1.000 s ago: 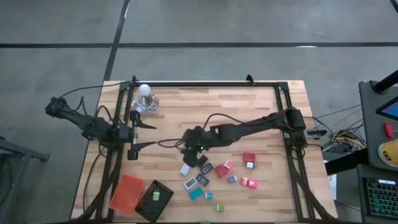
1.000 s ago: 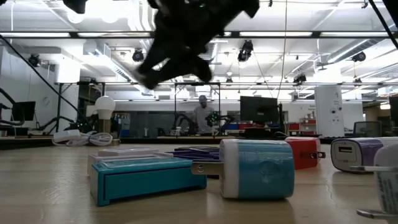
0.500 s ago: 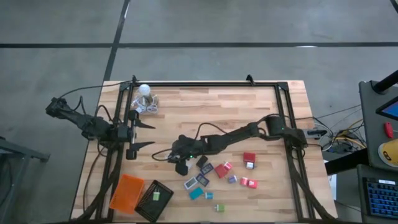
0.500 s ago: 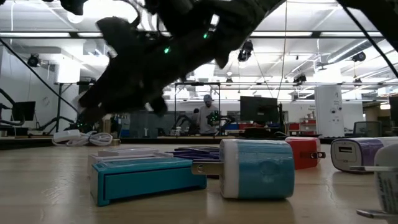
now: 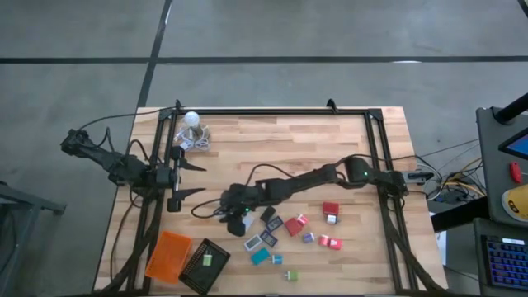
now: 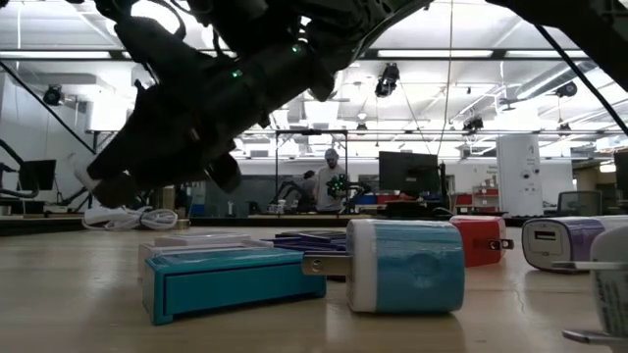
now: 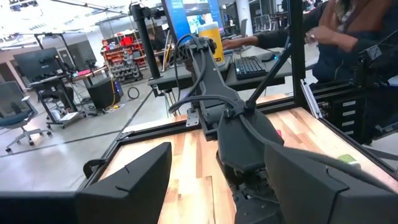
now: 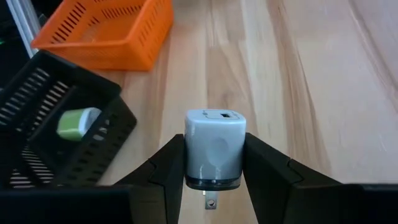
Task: Pick & Place Office items
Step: Put the top white charger adapter into the black basket
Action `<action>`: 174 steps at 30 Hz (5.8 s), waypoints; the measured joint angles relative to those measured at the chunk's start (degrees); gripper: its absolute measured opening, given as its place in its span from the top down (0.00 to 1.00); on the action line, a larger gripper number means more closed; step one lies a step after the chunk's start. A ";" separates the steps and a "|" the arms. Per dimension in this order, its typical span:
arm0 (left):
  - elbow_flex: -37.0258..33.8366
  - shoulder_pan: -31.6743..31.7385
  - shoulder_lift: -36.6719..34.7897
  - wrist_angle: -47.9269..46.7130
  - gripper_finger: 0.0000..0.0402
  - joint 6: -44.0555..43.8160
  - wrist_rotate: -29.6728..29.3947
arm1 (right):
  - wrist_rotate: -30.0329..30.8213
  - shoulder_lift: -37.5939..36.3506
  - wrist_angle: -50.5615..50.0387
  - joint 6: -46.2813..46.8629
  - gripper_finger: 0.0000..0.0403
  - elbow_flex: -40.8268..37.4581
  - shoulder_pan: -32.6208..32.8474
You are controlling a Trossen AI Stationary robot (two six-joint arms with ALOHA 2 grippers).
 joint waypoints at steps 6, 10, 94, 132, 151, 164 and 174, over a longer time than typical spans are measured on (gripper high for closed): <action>0.00 0.00 0.17 0.01 0.35 0.00 0.00 | -0.17 0.13 1.28 -2.73 0.68 0.01 0.04; 0.00 0.00 0.17 -0.08 0.35 0.00 -0.02 | -0.16 0.20 2.67 -4.70 0.68 0.01 0.04; 0.00 0.00 1.07 -0.01 0.35 0.02 -0.07 | 3.21 0.11 19.41 -1.32 0.50 -14.02 -0.22; -0.11 -0.09 4.53 -18.92 0.35 -20.63 2.17 | 10.84 -36.72 21.73 -11.61 0.50 -43.59 -0.11; -7.35 -0.04 26.43 -4.27 0.35 -31.73 13.77 | 18.14 -44.88 36.09 -7.03 0.50 -60.03 -0.22; -7.19 0.35 40.56 5.28 0.35 -32.24 14.92 | 18.27 -45.02 35.69 -7.22 0.50 -60.03 -0.22; -5.77 0.39 49.00 7.45 0.35 -31.95 15.08 | 18.26 -45.02 35.62 -7.22 0.50 -60.09 -0.22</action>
